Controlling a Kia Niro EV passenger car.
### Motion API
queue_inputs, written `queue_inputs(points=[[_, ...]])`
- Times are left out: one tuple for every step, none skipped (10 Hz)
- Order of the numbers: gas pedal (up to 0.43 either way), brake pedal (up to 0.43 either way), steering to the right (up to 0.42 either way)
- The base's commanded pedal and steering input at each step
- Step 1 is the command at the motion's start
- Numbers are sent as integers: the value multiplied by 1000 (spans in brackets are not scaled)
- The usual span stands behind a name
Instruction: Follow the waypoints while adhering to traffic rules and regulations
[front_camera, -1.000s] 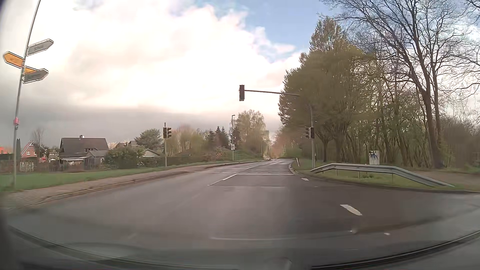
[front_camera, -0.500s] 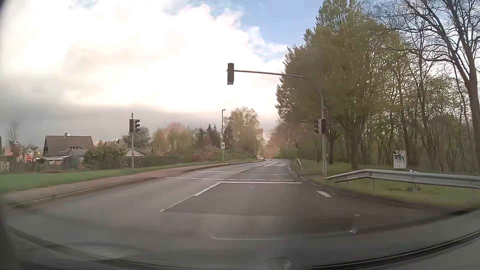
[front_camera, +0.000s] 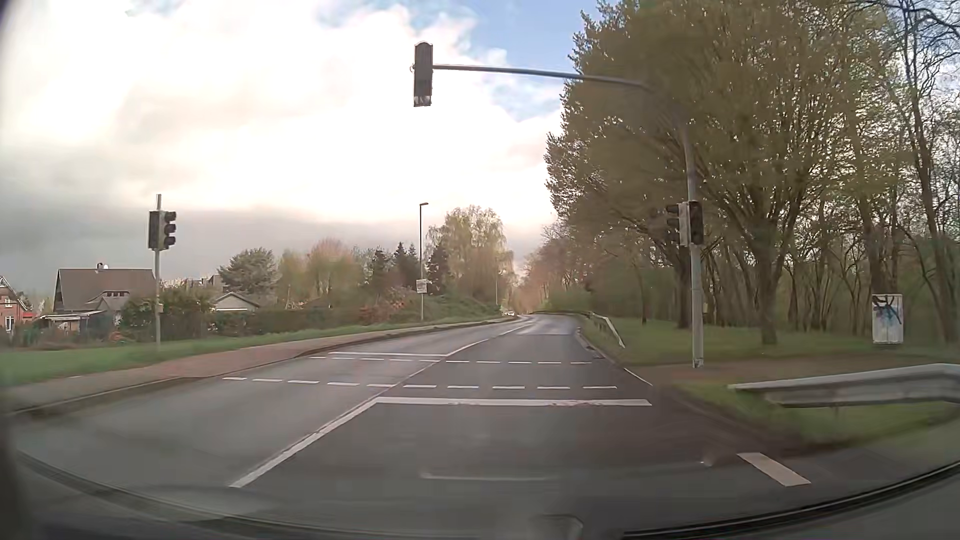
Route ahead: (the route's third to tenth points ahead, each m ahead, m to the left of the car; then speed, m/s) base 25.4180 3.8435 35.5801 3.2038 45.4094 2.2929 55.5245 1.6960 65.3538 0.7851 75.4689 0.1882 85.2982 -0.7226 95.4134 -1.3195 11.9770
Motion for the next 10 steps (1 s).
queue_inputs(points=[[39,0,18],[28,0,18],[20,0,17],[20,0,18],[20,0,18],[20,0,18],[20,6,18],[28,0,18],[28,0,18],[28,0,18]])
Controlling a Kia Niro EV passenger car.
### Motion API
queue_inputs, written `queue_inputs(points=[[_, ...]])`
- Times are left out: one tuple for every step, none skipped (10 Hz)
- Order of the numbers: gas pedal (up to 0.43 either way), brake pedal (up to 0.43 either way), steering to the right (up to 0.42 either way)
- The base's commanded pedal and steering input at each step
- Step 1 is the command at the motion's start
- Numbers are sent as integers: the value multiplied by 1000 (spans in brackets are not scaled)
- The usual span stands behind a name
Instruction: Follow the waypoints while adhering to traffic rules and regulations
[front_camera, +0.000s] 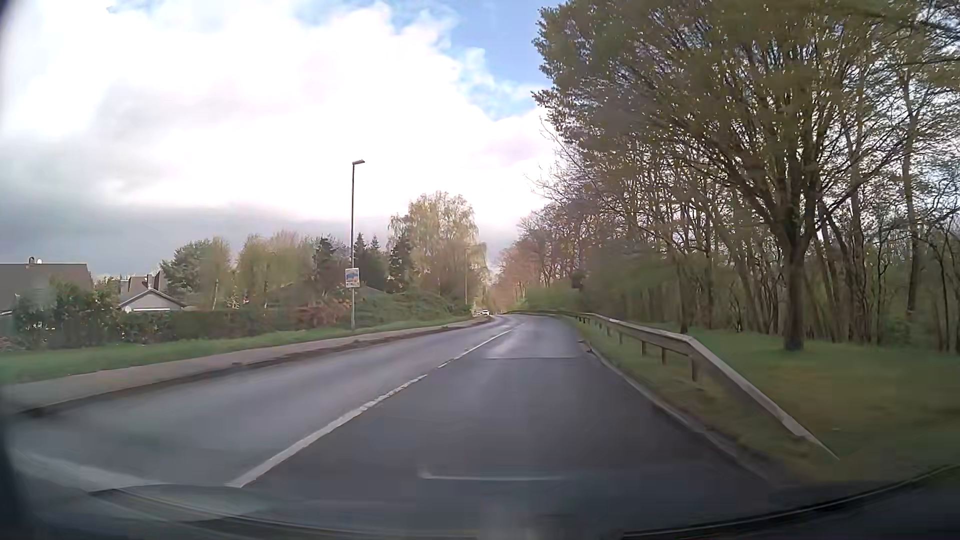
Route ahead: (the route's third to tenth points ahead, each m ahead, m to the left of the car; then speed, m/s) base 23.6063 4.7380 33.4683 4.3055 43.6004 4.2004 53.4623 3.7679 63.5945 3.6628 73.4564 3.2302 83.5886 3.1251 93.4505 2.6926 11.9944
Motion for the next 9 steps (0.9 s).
queue_inputs(points=[[28,0,18],[28,0,17],[28,0,18],[20,0,17],[20,0,18],[8,0,18],[0,0,17],[0,6,18],[0,0,18]])
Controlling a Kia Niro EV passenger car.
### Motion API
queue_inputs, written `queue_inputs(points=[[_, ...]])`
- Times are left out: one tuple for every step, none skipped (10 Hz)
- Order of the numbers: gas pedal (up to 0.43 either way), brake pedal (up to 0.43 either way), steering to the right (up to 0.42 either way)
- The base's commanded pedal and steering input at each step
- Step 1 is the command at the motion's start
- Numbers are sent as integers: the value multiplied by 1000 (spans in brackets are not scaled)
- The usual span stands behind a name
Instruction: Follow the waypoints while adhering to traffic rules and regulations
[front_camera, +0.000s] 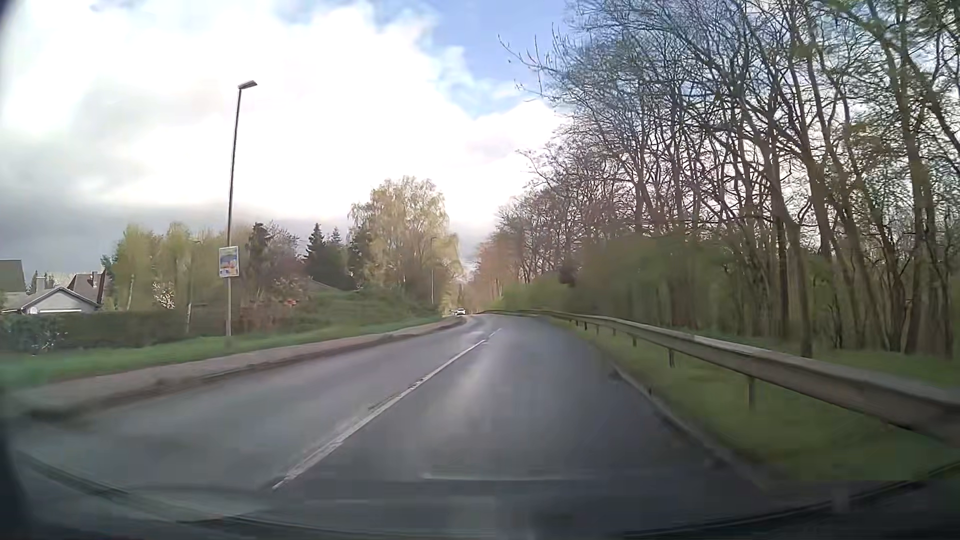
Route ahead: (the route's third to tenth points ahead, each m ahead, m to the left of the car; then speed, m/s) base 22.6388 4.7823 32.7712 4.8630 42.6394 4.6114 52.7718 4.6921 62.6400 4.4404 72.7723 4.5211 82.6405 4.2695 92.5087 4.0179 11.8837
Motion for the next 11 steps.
queue_inputs(points=[[0,6,17],[0,6,15],[0,0,12],[20,0,12],[28,0,11],[28,0,11],[28,0,10],[39,0,9],[39,0,9],[59,0,9],[67,0,9]])
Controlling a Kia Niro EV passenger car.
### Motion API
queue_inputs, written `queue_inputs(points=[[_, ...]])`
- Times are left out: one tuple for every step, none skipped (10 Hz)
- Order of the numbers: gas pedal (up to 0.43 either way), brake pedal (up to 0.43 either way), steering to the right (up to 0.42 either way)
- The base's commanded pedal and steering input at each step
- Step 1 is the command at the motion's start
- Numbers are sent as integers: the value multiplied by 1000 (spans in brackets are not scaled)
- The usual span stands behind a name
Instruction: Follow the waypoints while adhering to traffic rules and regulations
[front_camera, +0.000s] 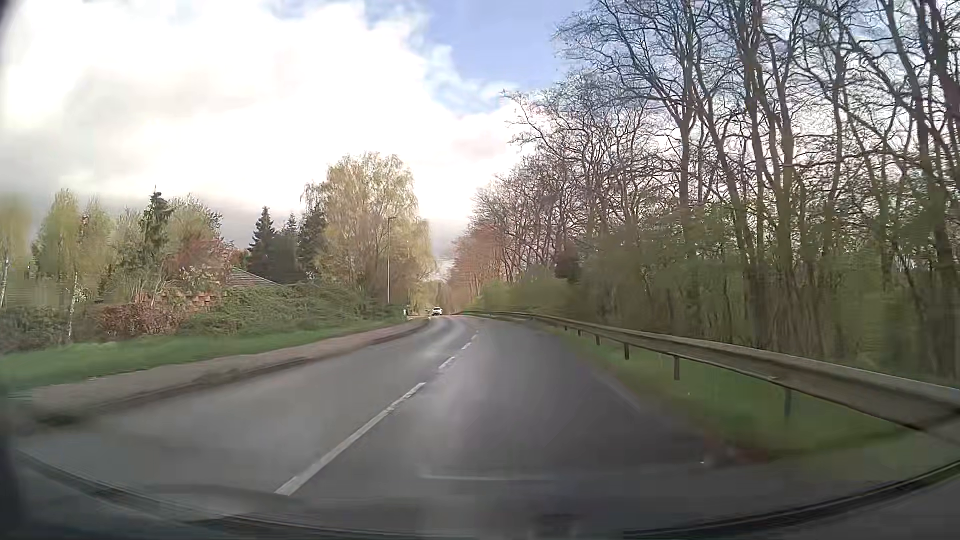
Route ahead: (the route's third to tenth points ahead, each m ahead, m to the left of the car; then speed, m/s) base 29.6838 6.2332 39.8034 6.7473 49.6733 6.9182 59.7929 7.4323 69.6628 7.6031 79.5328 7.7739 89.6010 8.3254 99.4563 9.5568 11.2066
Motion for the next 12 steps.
queue_inputs(points=[[67,0,9],[79,0,9],[79,0,9],[87,0,8],[87,0,5],[87,0,1],[87,0,0],[87,0,-1],[87,0,-2],[98,0,-6],[110,0,-6],[130,0,-6]])
